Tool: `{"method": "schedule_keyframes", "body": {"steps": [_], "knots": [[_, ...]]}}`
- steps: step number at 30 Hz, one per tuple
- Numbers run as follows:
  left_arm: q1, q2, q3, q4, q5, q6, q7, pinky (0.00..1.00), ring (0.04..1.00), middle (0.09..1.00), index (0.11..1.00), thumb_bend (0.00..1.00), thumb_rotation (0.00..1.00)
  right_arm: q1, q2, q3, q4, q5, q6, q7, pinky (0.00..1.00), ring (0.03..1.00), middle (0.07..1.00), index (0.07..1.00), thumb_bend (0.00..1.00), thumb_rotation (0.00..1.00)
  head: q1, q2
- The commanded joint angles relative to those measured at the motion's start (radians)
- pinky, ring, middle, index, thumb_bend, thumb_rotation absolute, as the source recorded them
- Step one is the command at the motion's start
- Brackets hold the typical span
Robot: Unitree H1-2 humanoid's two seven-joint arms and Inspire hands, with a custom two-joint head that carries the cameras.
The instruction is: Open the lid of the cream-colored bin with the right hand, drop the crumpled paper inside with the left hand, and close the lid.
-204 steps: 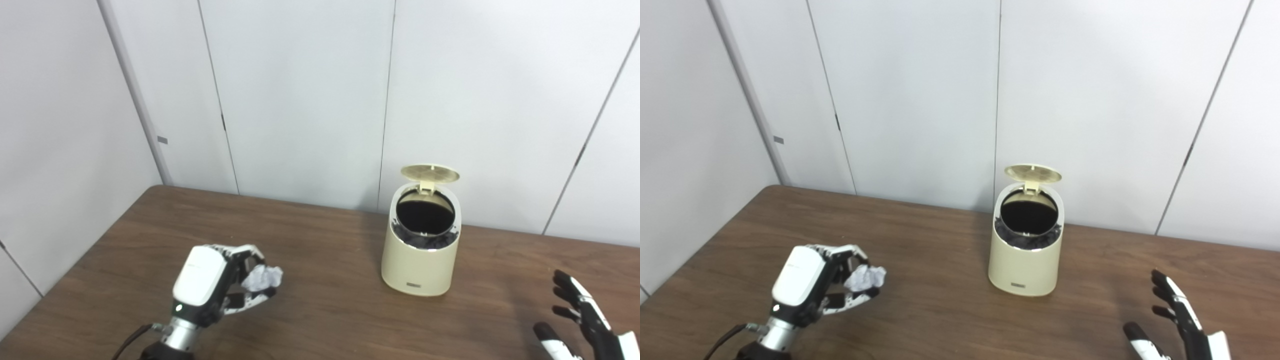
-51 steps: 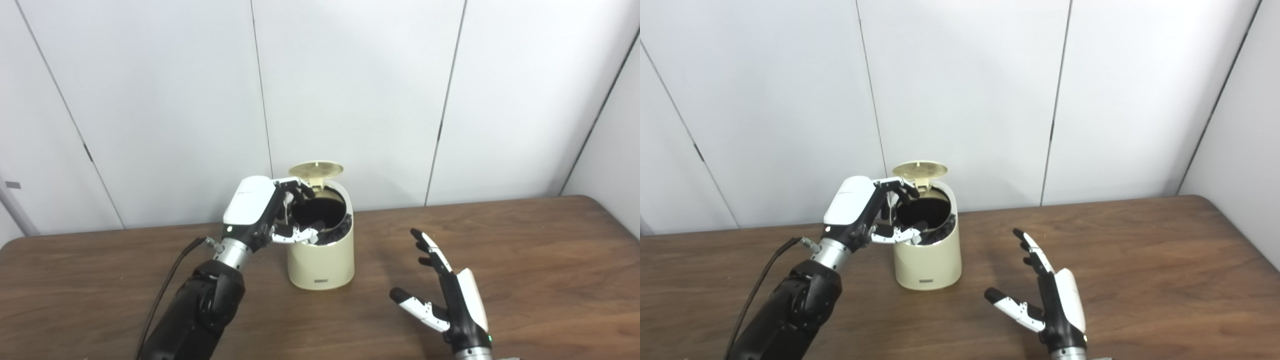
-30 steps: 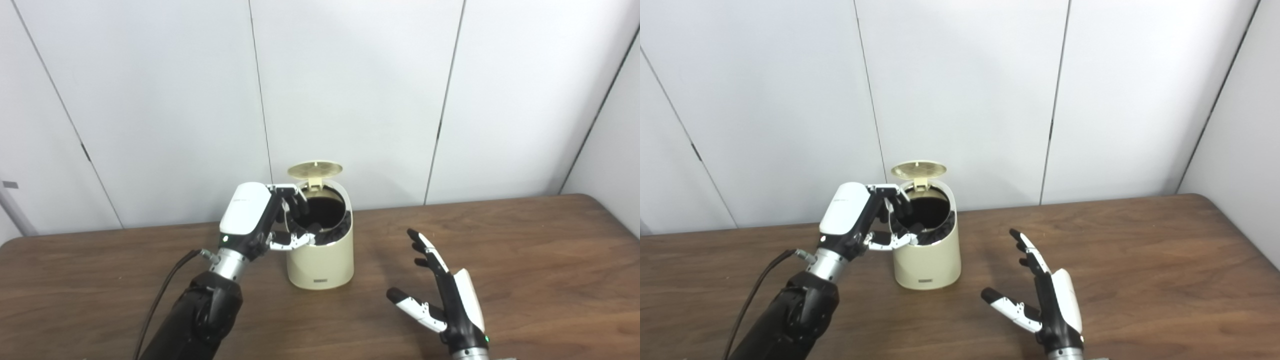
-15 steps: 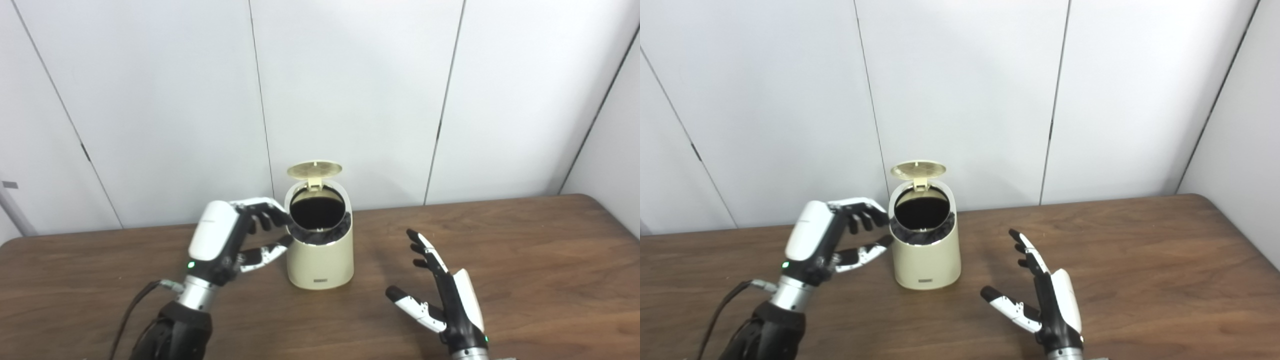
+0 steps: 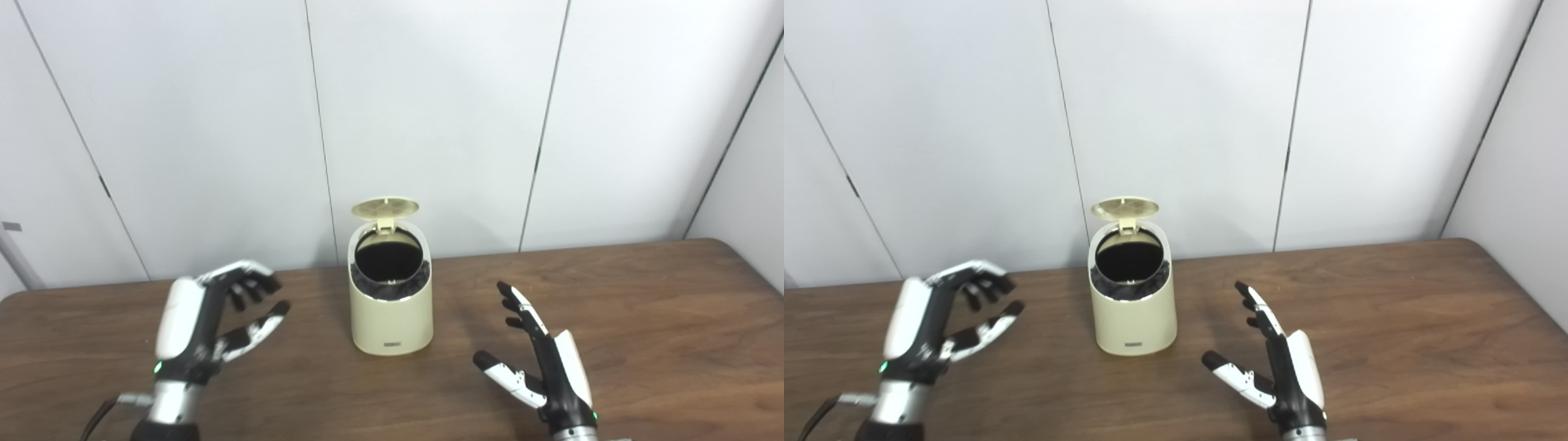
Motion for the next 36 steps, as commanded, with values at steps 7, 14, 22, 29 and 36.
{"method": "schedule_keyframes", "body": {"steps": [7,14,22,29,36], "knots": [[0.105,-0.001,0.075,-0.018,-0.164,0.034,-0.038,0.29,0.412,0.479,0.517,0.5,0.0,0.02,-0.022,-0.007,0.028,0.019,-0.031,0.003,0.76,0.861,0.894,0.894,0.78,0.83,0.014,0.0],[0.161,-0.03,0.103,0.024,-0.271,0.017,-0.059,0.3,0.4,0.475,0.538,0.5,0.0,0.024,-0.04,-0.015,0.039,0.043,-0.051,0.008,0.76,0.857,0.89,0.893,0.79,0.83,0.026,0.003],[0.18,-0.053,0.109,0.022,-0.326,0.029,-0.085,0.44,0.533,0.567,0.491,0.51,0.05,0.032,-0.05,-0.018,0.028,0.035,-0.055,0.007,0.77,0.858,0.886,0.892,0.78,0.85,0.034,0.013],[0.194,-0.057,0.102,0.007,-0.307,0.036,-0.102,0.51,0.616,0.643,0.609,0.57,0.18,0.042,-0.061,-0.025,0.014,0.054,-0.051,0.021,0.79,0.867,0.893,0.897,0.77,0.84,0.044,0.02],[0.194,-0.06,0.089,0.014,-0.307,0.028,-0.118,0.54,0.645,0.669,0.655,0.58,0.24,0.042,-0.074,-0.038,-0.002,0.038,-0.044,0.019,0.8,0.874,0.899,0.904,0.78,0.86,0.044,0.02]]}}
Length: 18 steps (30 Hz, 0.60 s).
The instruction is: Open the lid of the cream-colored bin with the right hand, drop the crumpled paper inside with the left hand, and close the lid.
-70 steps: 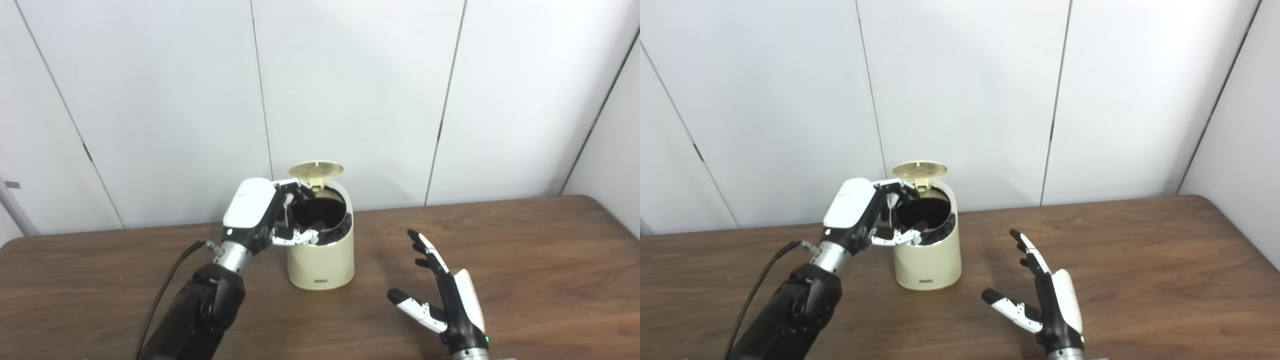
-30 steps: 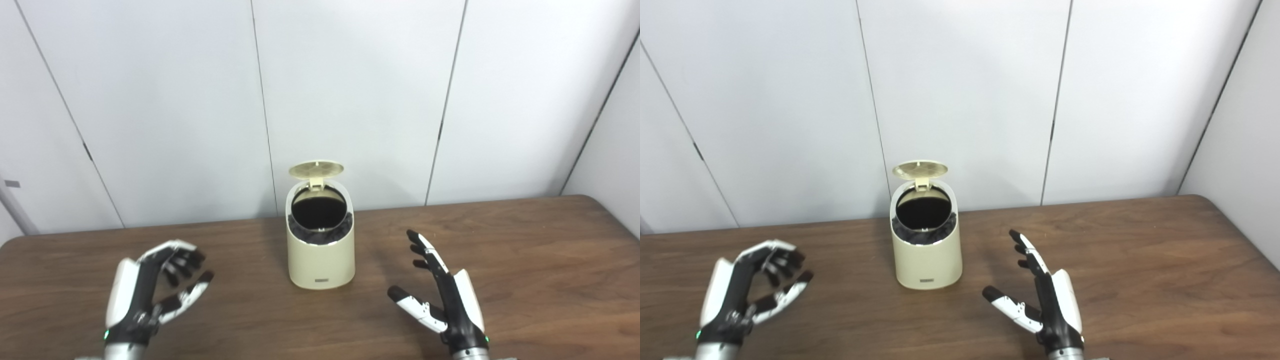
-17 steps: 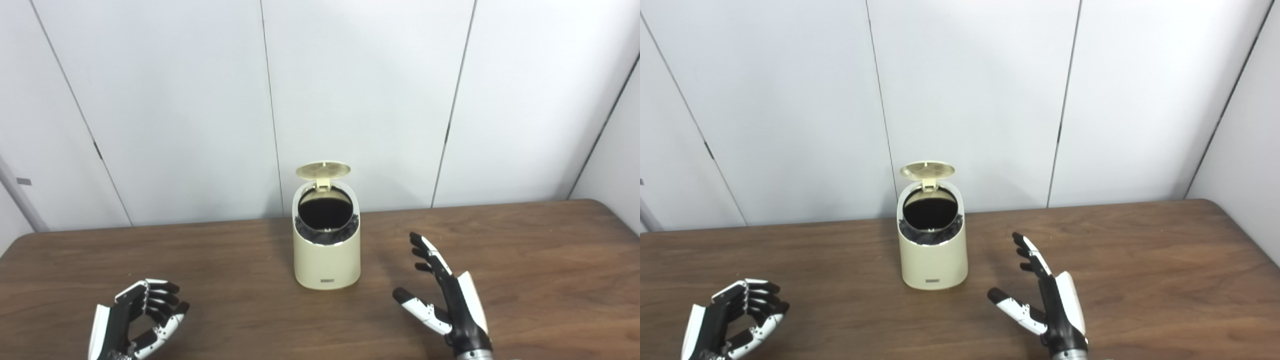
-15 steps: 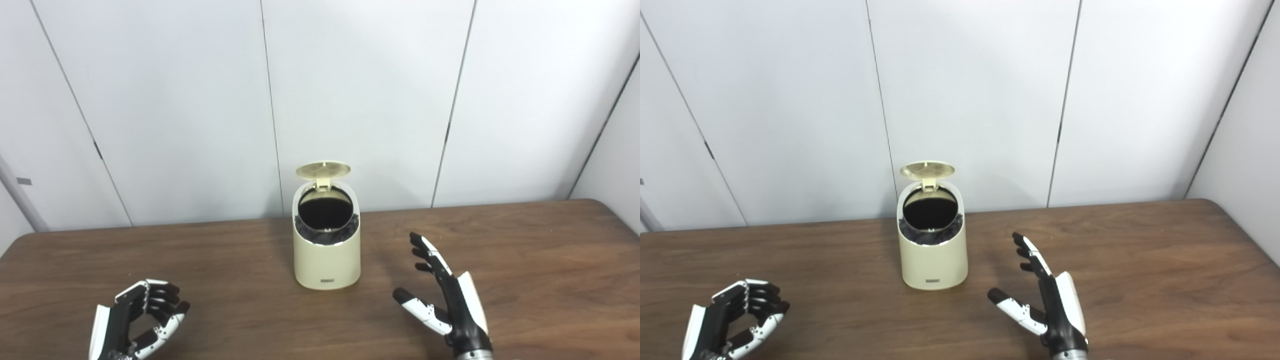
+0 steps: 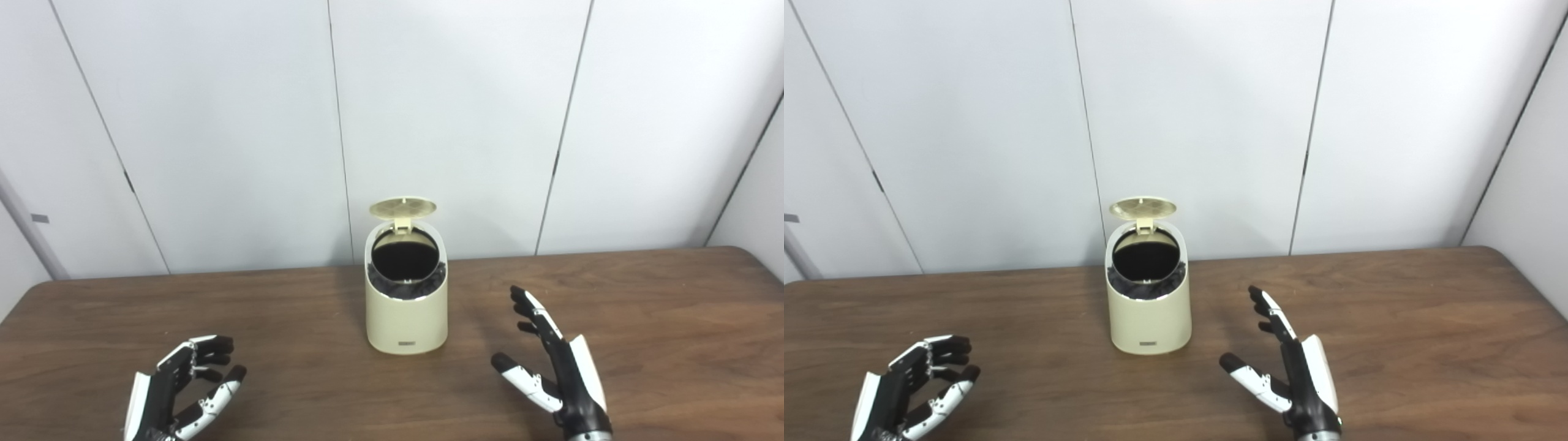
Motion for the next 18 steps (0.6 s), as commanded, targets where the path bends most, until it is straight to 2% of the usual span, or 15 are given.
{"method": "schedule_keyframes", "body": {"steps": [1,6,9,13,18], "knots": [[0.002,-0.005,-0.011,-0.002,0.003,-0.022,-0.007,0.54,0.648,0.67,0.656,0.58,0.25,0.027,-0.047,-0.023,0.001,-0.021,-0.042,-0.007,0.81,0.882,0.903,0.907,0.78,0.87,-0.002,0.0],[-0.005,-0.007,-0.013,0.01,-0.004,-0.034,-0.019,0.56,0.663,0.674,0.657,0.57,0.24,0.002,-0.065,-0.035,0.001,0.0,-0.056,0.0,0.86,0.91,0.92,0.918,0.78,0.85,-0.009,-0.006],[-0.008,-0.008,-0.012,0.019,-0.008,-0.037,-0.022,0.56,0.671,0.685,0.663,0.56,0.22,-0.022,-0.081,-0.049,-0.006,-0.001,-0.055,0.003,0.85,0.901,0.914,0.909,0.81,0.84,-0.018,-0.009],[-0.016,-0.006,-0.015,0.035,0.004,-0.045,-0.021,0.57,0.676,0.69,0.667,0.55,0.23,-0.063,-0.119,-0.065,0.028,0.003,-0.11,-0.004,0.86,0.898,0.912,0.915,0.83,0.86,-0.028,-0.013],[-0.023,-0.007,-0.021,0.045,-0.005,-0.047,-0.032,0.57,0.674,0.693,0.674,0.55,0.23,-0.125,-0.168,-0.079,0.056,0.001,-0.144,0.006,0.77,0.858,0.904,0.91,0.88,0.88,-0.034,-0.018]]}}
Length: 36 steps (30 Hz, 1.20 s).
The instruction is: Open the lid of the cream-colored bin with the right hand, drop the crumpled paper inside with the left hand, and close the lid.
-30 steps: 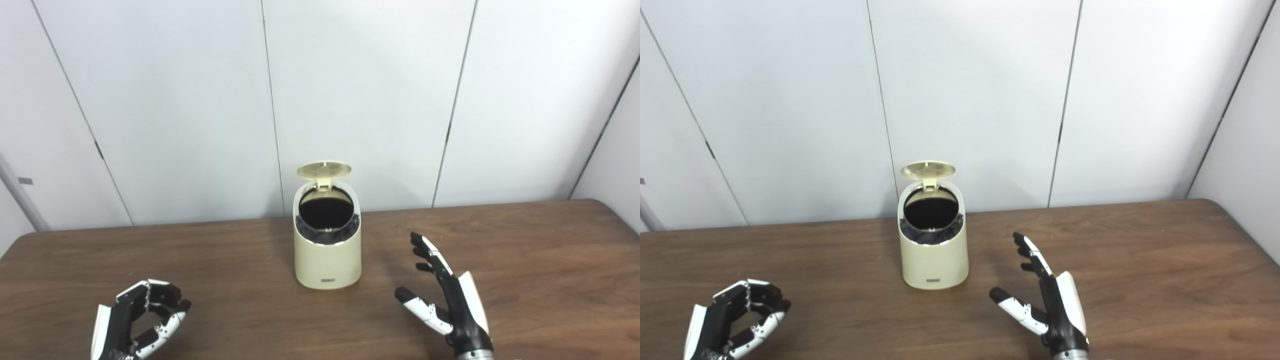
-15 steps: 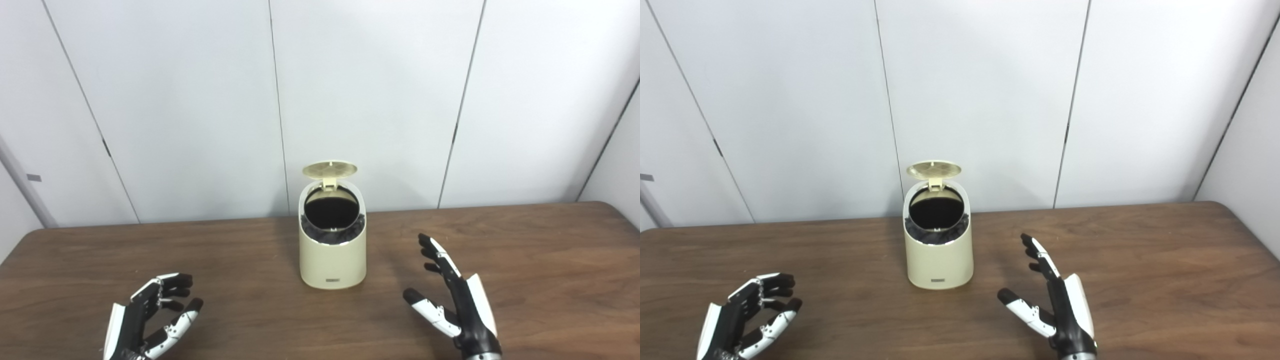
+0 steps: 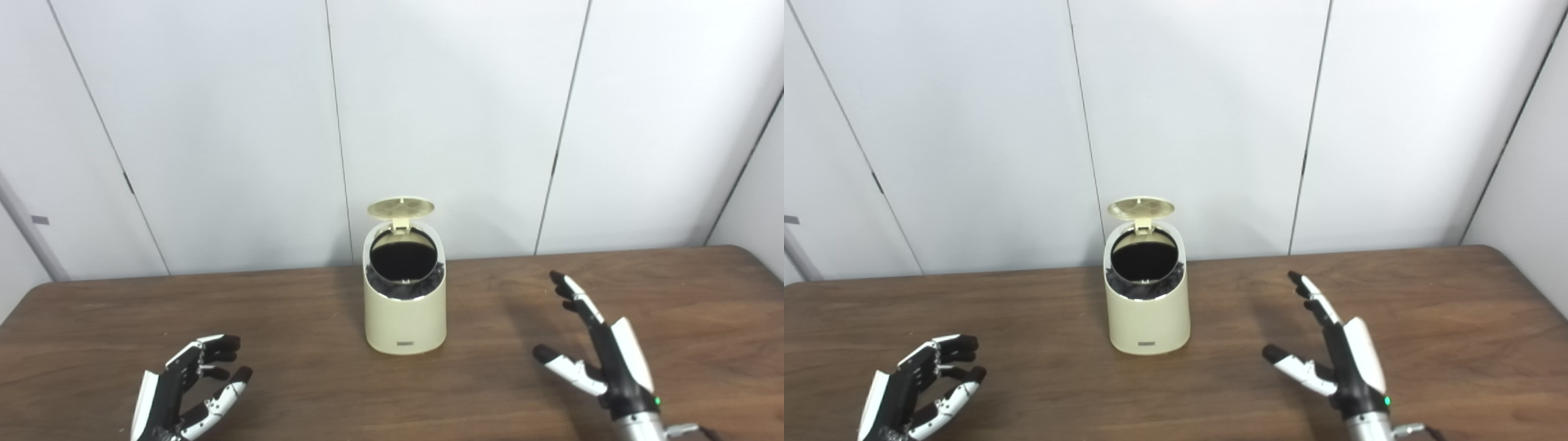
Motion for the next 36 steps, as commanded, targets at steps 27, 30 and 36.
{"method": "schedule_keyframes", "body": {"steps": [27,30,36], "knots": [[-0.022,-0.033,-0.036,0.033,0.017,-0.039,0.009,0.55,0.667,0.683,0.659,0.57,0.23,-0.37,-0.095,0.062,-0.331,-0.201,0.298,0.349,0.74,0.849,0.864,0.866,0.88,0.8,-0.004,-0.008],[-0.023,-0.037,-0.039,0.033,0.017,-0.039,0.009,0.54,0.657,0.678,0.653,0.56,0.22,-0.405,-0.099,0.081,-0.317,-0.227,0.312,0.373,0.75,0.854,0.869,0.867,0.9,0.82,-0.002,-0.008],[-0.027,-0.041,-0.044,0.046,0.006,-0.046,0.004,0.54,0.659,0.681,0.658,0.56,0.19,-0.473,-0.105,0.117,-0.299,-0.246,0.328,0.437,0.75,0.86,0.879,0.872,0.9,0.81,0.006,-0.011]]}}
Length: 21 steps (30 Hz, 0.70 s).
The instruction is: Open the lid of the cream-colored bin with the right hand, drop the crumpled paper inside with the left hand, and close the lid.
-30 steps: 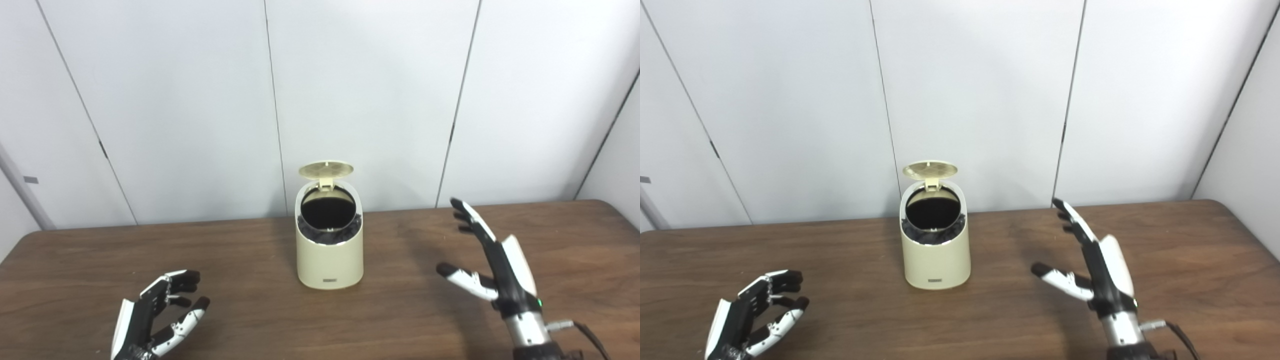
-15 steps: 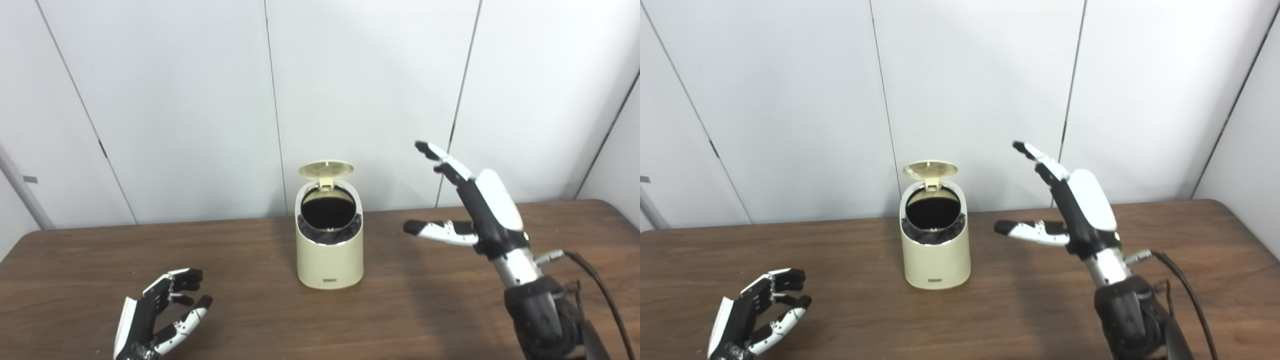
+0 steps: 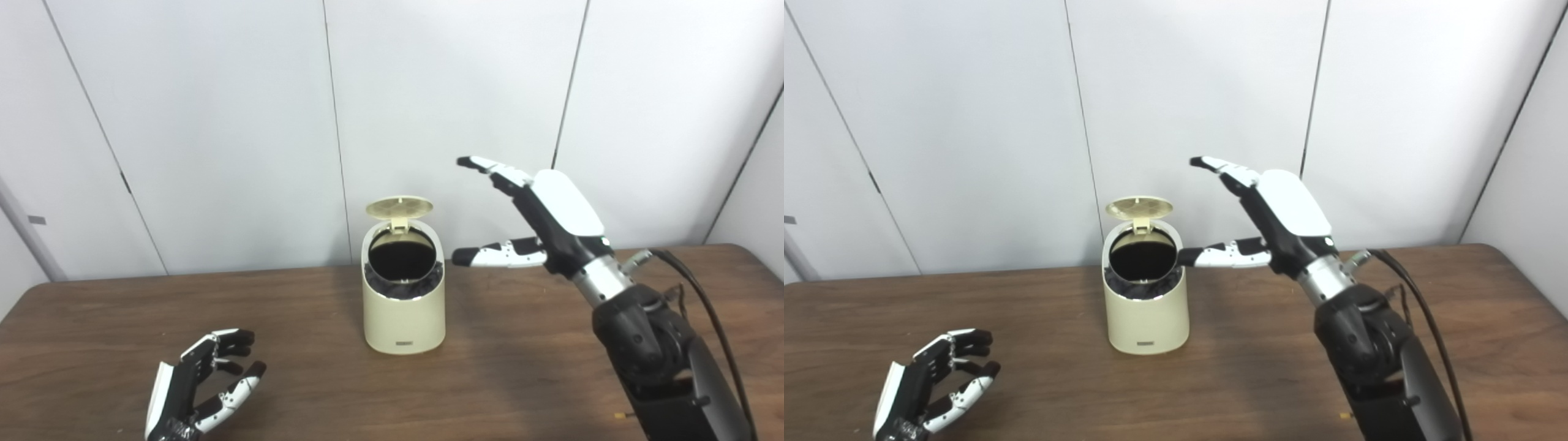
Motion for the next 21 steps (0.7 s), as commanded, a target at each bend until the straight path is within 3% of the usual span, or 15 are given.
{"method": "schedule_keyframes", "body": {"steps": [1,8,17,21], "knots": [[-0.001,-0.027,-0.017,0.031,0.003,-0.033,0.006,0.54,0.659,0.681,0.659,0.56,0.19,-0.072,-0.019,0.004,-0.013,-0.014,0.001,0.012,0.73,0.854,0.876,0.871,0.9,0.81,0.0,0.001],[-0.001,-0.029,-0.024,0.033,0.006,-0.036,0.006,0.54,0.663,0.686,0.662,0.57,0.22,-0.137,-0.016,0.049,0.022,-0.078,0.075,0.09,0.59,0.783,0.876,0.889,0.97,0.82,0.006,-0.003],[0.002,-0.029,-0.029,0.025,0.012,-0.029,0.007,0.55,0.662,0.682,0.66,0.58,0.24,-0.202,0.004,0.095,0.092,-0.119,0.068,0.096,0.73,0.853,0.861,0.864,0.94,0.78,0.01,-0.005],[0.004,-0.03,-0.032,0.02,0.019,-0.025,0.009,0.55,0.66,0.681,0.661,0.58,0.25,-0.224,-0.003,0.127,0.114,-0.139,0.066,0.112,0.74,0.85,0.851,0.863,0.93,0.79,0.016,-0.006]]}}
